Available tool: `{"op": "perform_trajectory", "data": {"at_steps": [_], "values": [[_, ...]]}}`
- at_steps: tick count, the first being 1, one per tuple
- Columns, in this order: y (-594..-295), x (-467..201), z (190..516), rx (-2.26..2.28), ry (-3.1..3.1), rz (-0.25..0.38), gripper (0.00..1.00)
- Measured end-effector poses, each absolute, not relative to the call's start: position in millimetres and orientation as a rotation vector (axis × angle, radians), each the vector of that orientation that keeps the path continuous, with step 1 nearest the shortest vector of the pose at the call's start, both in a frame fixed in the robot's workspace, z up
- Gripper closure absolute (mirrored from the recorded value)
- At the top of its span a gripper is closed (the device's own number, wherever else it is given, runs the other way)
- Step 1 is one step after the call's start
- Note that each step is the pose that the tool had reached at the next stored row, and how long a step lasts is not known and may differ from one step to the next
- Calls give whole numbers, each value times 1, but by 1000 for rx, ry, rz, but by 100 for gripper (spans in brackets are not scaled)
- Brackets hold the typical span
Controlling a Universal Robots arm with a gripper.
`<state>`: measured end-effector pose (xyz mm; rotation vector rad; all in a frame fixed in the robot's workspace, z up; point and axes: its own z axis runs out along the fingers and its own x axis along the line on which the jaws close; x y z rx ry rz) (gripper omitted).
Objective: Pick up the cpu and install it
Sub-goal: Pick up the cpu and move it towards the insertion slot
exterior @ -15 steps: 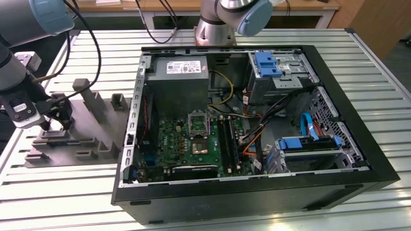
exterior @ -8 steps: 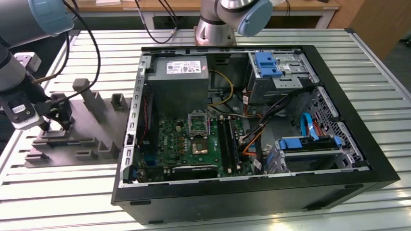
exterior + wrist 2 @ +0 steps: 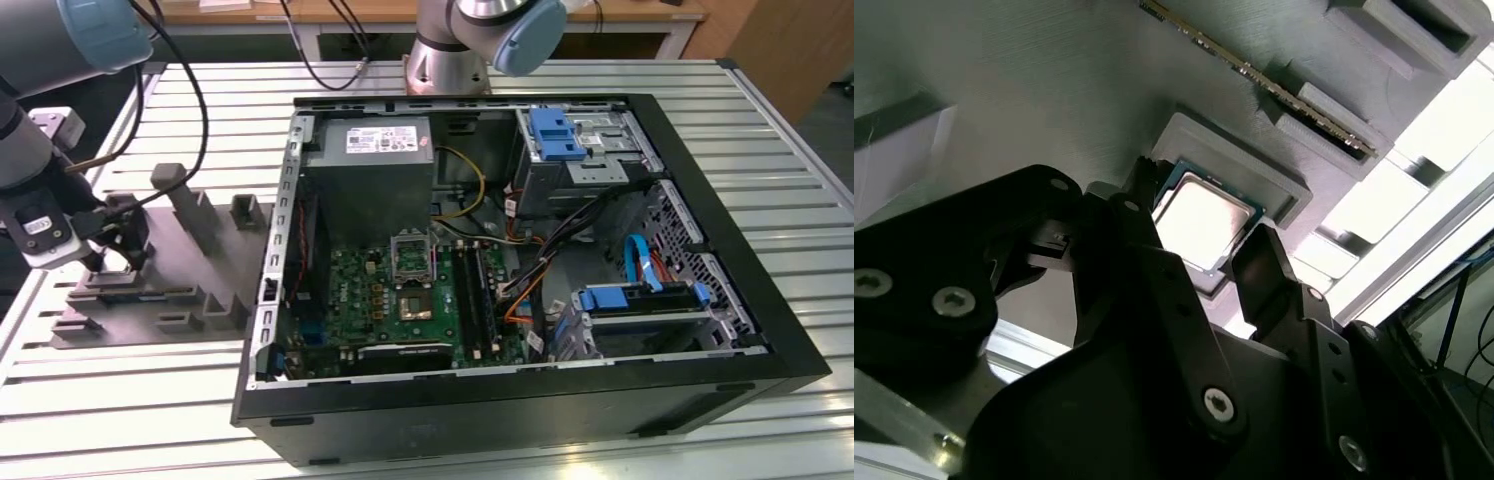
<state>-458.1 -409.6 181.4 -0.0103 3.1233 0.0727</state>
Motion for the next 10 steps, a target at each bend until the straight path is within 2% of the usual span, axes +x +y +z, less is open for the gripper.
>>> {"op": "perform_trajectory", "data": {"at_steps": [10], "values": [[-410, -460, 183, -10, 3123, 80, 42]]}}
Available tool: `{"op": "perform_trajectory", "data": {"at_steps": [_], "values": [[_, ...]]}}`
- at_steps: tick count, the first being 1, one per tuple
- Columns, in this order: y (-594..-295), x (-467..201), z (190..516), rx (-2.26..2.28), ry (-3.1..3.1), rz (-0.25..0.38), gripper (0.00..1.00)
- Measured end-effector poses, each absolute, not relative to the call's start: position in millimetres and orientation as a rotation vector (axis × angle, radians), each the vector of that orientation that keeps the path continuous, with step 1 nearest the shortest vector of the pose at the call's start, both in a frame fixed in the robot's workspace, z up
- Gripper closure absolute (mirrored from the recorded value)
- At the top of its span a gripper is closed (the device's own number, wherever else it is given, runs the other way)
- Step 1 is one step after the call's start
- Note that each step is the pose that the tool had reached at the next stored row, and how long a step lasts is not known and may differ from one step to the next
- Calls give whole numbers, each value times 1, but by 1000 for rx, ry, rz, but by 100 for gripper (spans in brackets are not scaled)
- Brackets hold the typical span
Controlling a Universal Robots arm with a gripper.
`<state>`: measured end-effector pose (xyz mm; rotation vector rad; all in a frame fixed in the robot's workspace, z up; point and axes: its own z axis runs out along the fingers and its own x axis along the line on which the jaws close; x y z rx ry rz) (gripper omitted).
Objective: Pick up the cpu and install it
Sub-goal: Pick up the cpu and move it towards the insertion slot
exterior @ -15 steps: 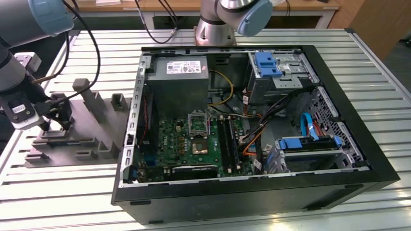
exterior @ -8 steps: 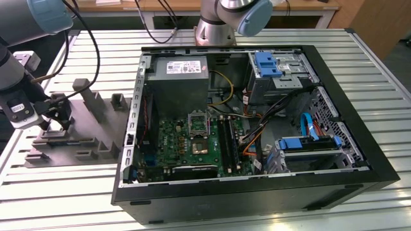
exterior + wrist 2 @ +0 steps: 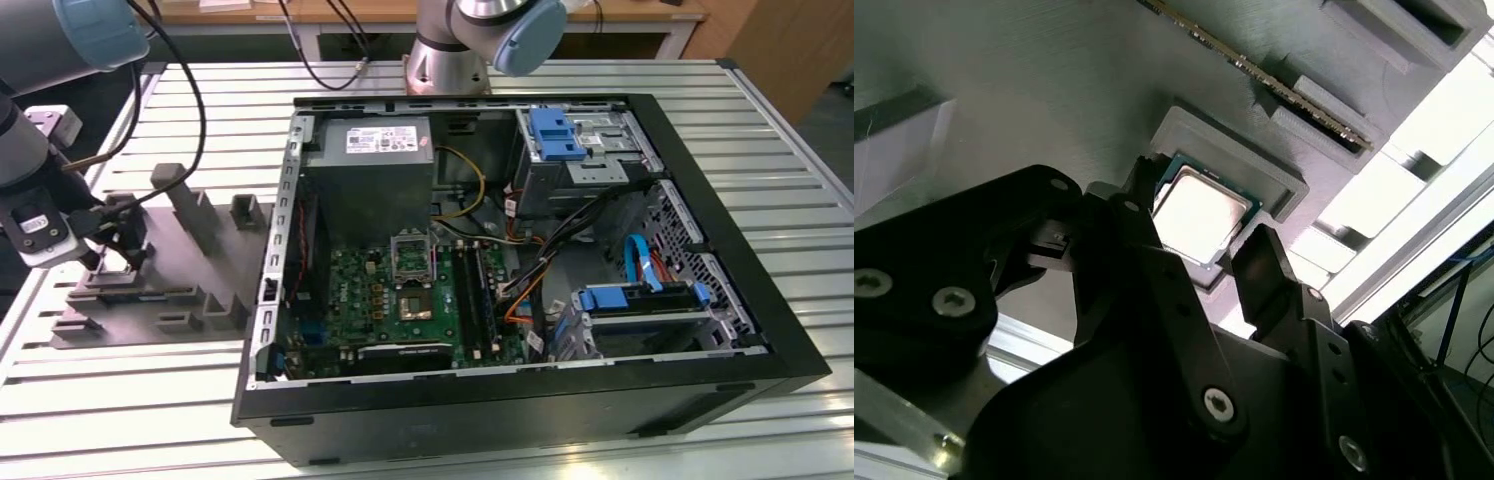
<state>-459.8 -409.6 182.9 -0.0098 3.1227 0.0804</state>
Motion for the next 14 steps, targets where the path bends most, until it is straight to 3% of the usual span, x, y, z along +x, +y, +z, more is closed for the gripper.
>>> {"op": "perform_trajectory", "data": {"at_steps": [6, 7, 14], "values": [[-410, -460, 183, -10, 3123, 81, 44], [-410, -460, 183, -10, 3123, 81, 51], [-410, -460, 188, -10, 3124, 81, 53]]}}
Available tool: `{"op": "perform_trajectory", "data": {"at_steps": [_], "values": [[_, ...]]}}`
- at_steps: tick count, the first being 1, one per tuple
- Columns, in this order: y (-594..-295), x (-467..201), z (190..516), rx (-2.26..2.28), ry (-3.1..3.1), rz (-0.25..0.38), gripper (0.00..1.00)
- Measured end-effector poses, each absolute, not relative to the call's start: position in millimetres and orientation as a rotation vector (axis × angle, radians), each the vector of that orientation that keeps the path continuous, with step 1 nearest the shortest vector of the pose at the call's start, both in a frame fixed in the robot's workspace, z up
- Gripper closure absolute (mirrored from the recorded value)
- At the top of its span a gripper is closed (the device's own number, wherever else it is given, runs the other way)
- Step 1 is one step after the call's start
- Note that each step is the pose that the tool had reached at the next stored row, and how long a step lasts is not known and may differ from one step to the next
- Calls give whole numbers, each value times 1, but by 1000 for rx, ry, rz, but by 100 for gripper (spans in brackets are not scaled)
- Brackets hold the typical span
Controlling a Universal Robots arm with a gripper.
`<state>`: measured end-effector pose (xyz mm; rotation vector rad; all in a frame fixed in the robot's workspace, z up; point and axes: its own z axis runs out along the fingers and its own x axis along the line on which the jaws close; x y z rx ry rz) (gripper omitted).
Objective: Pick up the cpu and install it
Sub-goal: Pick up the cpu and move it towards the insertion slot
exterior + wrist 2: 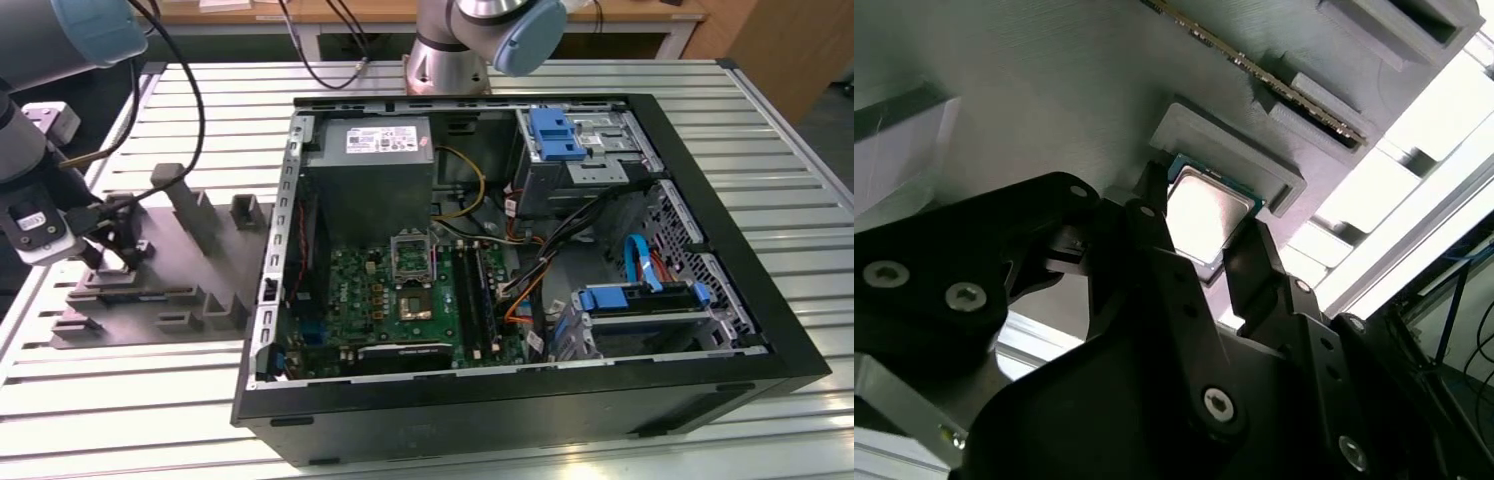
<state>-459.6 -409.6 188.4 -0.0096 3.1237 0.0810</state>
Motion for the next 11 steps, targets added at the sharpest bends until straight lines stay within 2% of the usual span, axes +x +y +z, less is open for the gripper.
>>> {"op": "perform_trajectory", "data": {"at_steps": [11], "values": [[-410, -459, 203, -9, 3126, 82, 53]]}}
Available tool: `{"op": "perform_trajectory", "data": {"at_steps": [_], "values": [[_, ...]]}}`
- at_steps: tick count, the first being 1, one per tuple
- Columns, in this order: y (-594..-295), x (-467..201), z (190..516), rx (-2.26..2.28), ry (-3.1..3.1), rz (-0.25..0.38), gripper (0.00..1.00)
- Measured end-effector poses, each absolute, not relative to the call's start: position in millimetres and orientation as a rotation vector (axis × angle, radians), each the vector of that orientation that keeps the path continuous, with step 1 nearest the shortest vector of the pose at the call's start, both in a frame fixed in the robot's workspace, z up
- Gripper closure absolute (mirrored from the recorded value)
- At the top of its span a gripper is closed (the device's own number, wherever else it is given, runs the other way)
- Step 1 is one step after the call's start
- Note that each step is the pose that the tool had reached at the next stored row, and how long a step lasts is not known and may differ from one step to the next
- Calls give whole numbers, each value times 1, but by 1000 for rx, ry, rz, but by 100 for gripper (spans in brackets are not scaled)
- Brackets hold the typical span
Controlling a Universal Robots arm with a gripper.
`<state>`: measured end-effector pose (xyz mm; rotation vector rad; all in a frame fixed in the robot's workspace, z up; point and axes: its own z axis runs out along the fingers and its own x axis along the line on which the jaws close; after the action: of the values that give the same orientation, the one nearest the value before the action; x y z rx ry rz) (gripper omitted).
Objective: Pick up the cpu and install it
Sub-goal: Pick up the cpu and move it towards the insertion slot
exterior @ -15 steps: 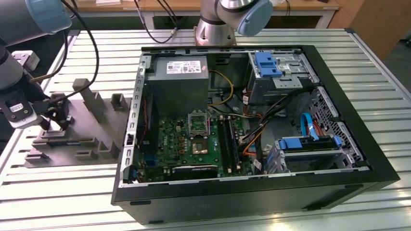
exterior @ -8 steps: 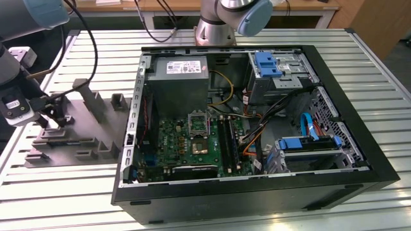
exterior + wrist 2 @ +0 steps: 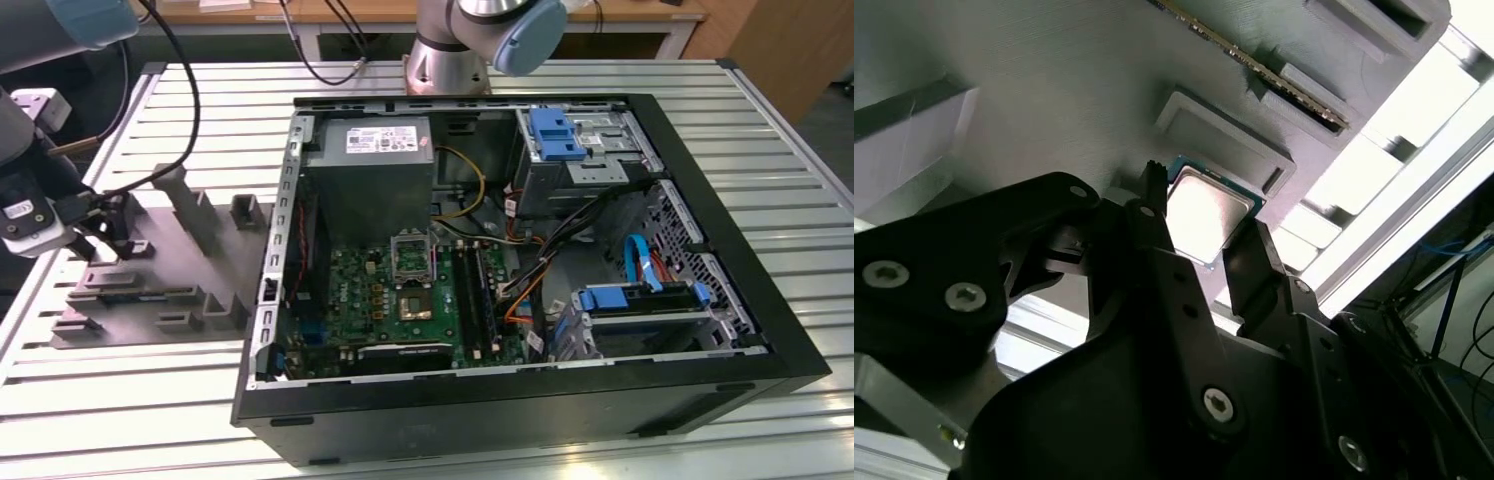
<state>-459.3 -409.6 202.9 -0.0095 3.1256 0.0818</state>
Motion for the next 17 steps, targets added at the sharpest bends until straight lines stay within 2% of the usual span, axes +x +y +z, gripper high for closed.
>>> {"op": "perform_trajectory", "data": {"at_steps": [17], "values": [[-410, -459, 206, -9, 3125, 82, 53]]}}
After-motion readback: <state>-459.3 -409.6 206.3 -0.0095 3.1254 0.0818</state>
